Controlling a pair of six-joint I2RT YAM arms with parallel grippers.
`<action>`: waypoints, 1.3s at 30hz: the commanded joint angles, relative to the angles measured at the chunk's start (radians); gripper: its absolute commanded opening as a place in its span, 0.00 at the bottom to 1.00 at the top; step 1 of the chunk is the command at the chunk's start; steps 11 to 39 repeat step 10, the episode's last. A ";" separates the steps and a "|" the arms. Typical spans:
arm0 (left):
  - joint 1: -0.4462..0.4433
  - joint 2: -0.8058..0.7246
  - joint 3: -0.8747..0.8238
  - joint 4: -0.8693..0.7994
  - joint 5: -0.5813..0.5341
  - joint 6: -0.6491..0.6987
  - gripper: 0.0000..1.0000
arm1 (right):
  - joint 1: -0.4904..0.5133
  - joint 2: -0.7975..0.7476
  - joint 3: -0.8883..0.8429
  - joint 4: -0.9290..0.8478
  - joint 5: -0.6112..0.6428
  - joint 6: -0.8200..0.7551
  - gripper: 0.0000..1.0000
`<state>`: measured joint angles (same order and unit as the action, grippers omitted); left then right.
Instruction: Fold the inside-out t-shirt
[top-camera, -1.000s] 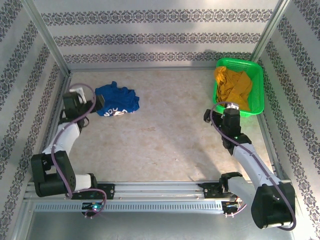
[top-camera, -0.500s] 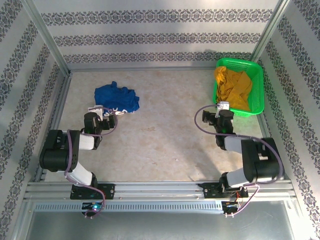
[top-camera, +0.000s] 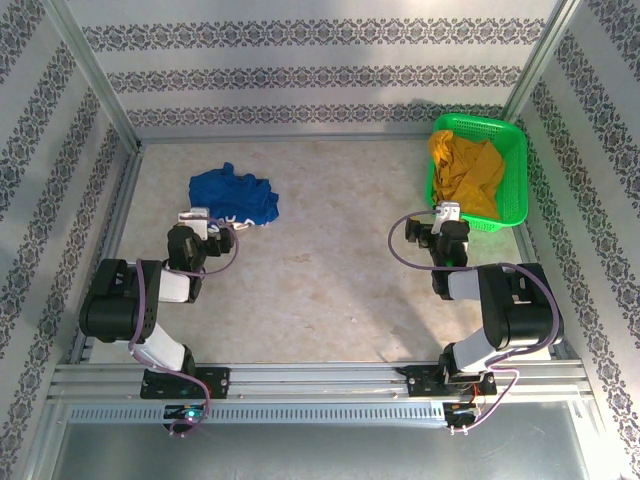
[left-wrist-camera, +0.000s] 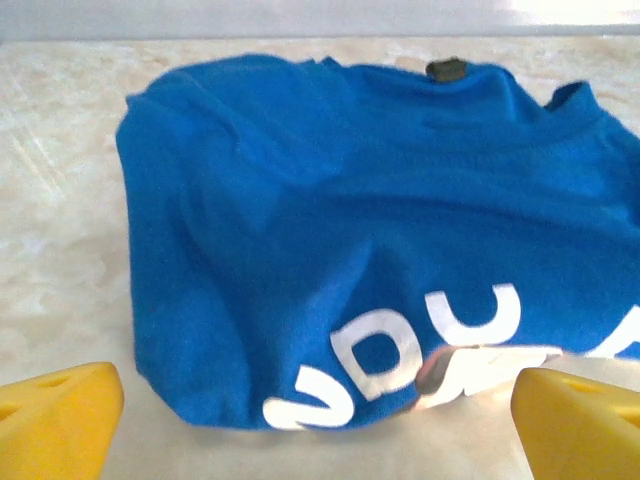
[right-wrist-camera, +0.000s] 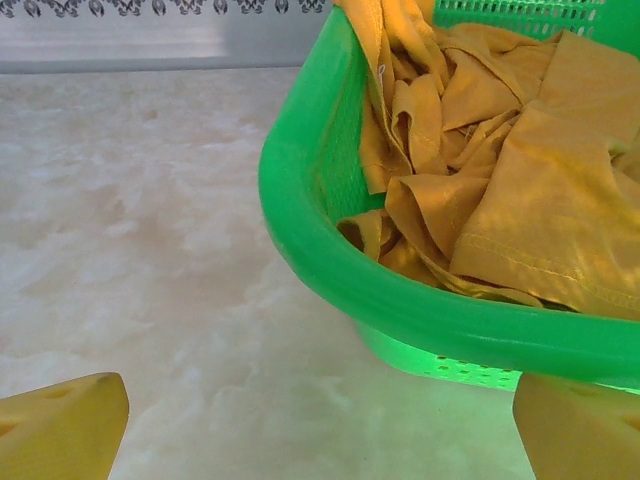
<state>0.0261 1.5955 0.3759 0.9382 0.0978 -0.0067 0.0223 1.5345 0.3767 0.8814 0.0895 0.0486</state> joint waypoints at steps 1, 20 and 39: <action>0.000 -0.003 0.024 -0.018 -0.013 0.001 0.99 | 0.008 -0.008 -0.008 0.071 0.034 -0.007 0.98; 0.000 0.002 0.023 -0.008 -0.017 0.002 0.99 | 0.004 -0.007 -0.008 0.075 0.020 -0.006 0.98; 0.000 0.002 0.023 -0.008 -0.017 0.002 0.99 | 0.004 -0.007 -0.008 0.075 0.020 -0.006 0.98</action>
